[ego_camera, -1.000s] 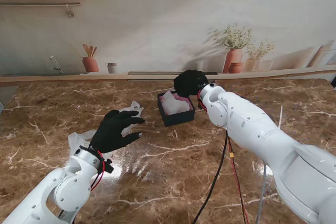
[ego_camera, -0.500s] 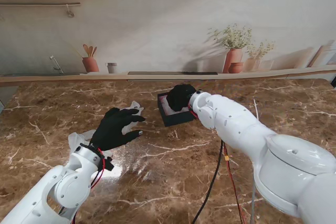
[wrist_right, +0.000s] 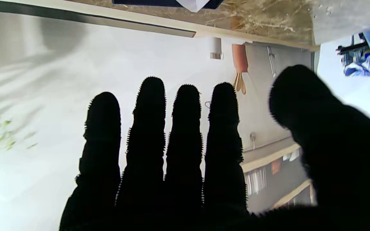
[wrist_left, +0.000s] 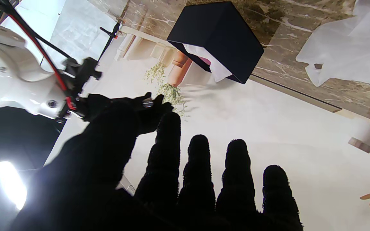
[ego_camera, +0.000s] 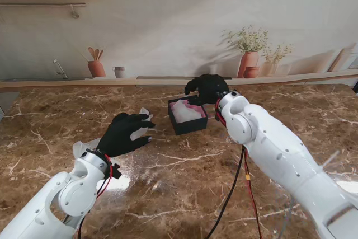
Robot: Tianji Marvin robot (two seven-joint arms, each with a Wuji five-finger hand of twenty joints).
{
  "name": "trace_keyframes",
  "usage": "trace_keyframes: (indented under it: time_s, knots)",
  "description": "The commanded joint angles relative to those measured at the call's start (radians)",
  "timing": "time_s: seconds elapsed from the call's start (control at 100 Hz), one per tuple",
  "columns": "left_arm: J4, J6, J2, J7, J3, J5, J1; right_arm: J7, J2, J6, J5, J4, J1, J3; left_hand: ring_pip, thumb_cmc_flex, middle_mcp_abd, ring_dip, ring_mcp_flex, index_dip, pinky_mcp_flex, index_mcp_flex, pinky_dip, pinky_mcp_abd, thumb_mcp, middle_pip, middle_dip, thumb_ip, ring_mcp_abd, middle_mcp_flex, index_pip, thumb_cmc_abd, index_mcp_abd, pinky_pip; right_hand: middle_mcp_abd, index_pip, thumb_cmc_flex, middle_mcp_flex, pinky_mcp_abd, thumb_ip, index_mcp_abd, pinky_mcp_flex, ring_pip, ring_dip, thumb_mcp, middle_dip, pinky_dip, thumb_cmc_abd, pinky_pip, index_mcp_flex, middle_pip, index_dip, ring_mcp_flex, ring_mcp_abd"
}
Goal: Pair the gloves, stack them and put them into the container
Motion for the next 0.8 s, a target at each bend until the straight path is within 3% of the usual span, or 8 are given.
trace_keyframes:
  time_s: [0.0, 0.17, 0.21, 0.34, 0.42, 0.72, 0.79]
  knots:
    - [0.009, 0.002, 0.001, -0.006, 0.005, -0.007, -0.012, 0.013, 0.028, 0.012, 0.009, -0.032, -0.072, 0.017, -0.022, 0.008, -0.012, -0.004, -0.037, 0.008, 0.0, -0.007, 0.014, -0.038, -0.035, -0.019, -0.006, 0.027, -0.045, -0.038, 0.001, 0.028, -0.014, 0.002, 0.006, -0.03, -0.041, -0.041, -0.003, 0.041, 0.013, -0.034, -0.031, -0.035, -0.037, -0.028, -0.024, 0.029, -0.047, -0.04, -0.029, 0.016, -0.042, 0.003]
    - [0.024, 0.003, 0.001, -0.026, 0.017, -0.034, -0.035, 0.028, 0.047, 0.009, -0.017, -0.212, -0.291, 0.194, -0.019, 0.006, -0.009, -0.001, -0.043, 0.001, 0.006, -0.022, -0.004, -0.053, -0.032, -0.014, -0.003, 0.027, -0.041, -0.046, -0.014, 0.027, -0.001, 0.011, 0.009, -0.09, -0.068, -0.102, -0.044, 0.069, 0.024, -0.08, -0.118, -0.111, -0.172, -0.082, -0.075, 0.114, -0.16, -0.098, -0.082, 0.003, -0.112, -0.01]
    - [0.027, 0.003, 0.001, -0.028, 0.02, -0.042, -0.04, 0.025, 0.049, 0.009, -0.019, -0.242, -0.339, 0.227, -0.016, 0.002, -0.008, -0.001, -0.045, -0.005, 0.011, -0.026, -0.039, -0.059, -0.027, -0.009, 0.0, 0.027, -0.042, -0.05, -0.026, 0.026, -0.002, 0.014, 0.009, -0.1, -0.074, -0.115, -0.056, 0.074, 0.025, -0.089, -0.135, -0.128, -0.201, -0.091, -0.09, 0.133, -0.181, -0.109, -0.089, -0.002, -0.129, -0.015]
    - [0.033, 0.007, -0.001, -0.034, 0.027, -0.061, -0.051, 0.001, 0.048, 0.014, -0.015, -0.316, -0.485, 0.318, -0.016, 0.002, -0.008, -0.003, -0.046, -0.008, 0.013, -0.035, -0.054, -0.053, -0.028, -0.009, 0.0, 0.027, -0.044, -0.052, -0.032, 0.023, 0.003, 0.021, 0.011, -0.137, -0.091, -0.172, -0.082, 0.105, 0.033, -0.135, -0.18, -0.184, -0.308, -0.128, -0.149, 0.183, -0.257, -0.15, -0.122, -0.023, -0.193, -0.027]
    - [0.035, 0.007, -0.001, -0.037, 0.031, -0.065, -0.057, -0.021, 0.044, 0.022, 0.006, -0.343, -0.566, 0.36, -0.017, 0.0, -0.009, -0.005, -0.048, -0.011, 0.014, -0.034, -0.062, -0.053, -0.029, -0.009, 0.0, 0.026, -0.046, -0.052, -0.036, 0.023, 0.002, 0.028, 0.018, -0.15, -0.106, -0.205, -0.09, 0.112, 0.04, -0.169, -0.197, -0.199, -0.326, -0.14, -0.168, 0.182, -0.289, -0.172, -0.136, -0.03, -0.229, -0.024]
    - [0.07, 0.032, 0.004, -0.095, 0.046, -0.094, -0.114, -0.092, 0.035, 0.01, 0.014, -0.381, -0.709, 0.425, -0.016, 0.0, -0.012, -0.009, -0.045, -0.013, 0.012, -0.035, -0.077, -0.039, -0.03, -0.01, -0.001, 0.027, -0.049, -0.053, -0.039, 0.018, 0.003, 0.057, 0.024, -0.154, -0.118, -0.223, -0.086, 0.126, 0.042, -0.175, -0.196, -0.21, -0.323, -0.152, -0.181, 0.174, -0.303, -0.174, -0.137, -0.035, -0.245, -0.019]
    - [0.083, 0.049, 0.007, -0.119, 0.049, -0.099, -0.139, -0.091, 0.036, -0.001, 0.013, -0.384, -0.721, 0.431, -0.015, 0.0, -0.014, -0.009, -0.044, -0.013, 0.008, -0.038, -0.073, -0.004, -0.031, -0.011, -0.001, 0.026, -0.044, -0.055, -0.04, 0.019, 0.001, 0.091, 0.025, -0.152, -0.117, -0.223, -0.085, 0.127, 0.042, -0.176, -0.196, -0.212, -0.322, -0.153, -0.182, 0.176, -0.302, -0.172, -0.135, -0.035, -0.247, -0.019]
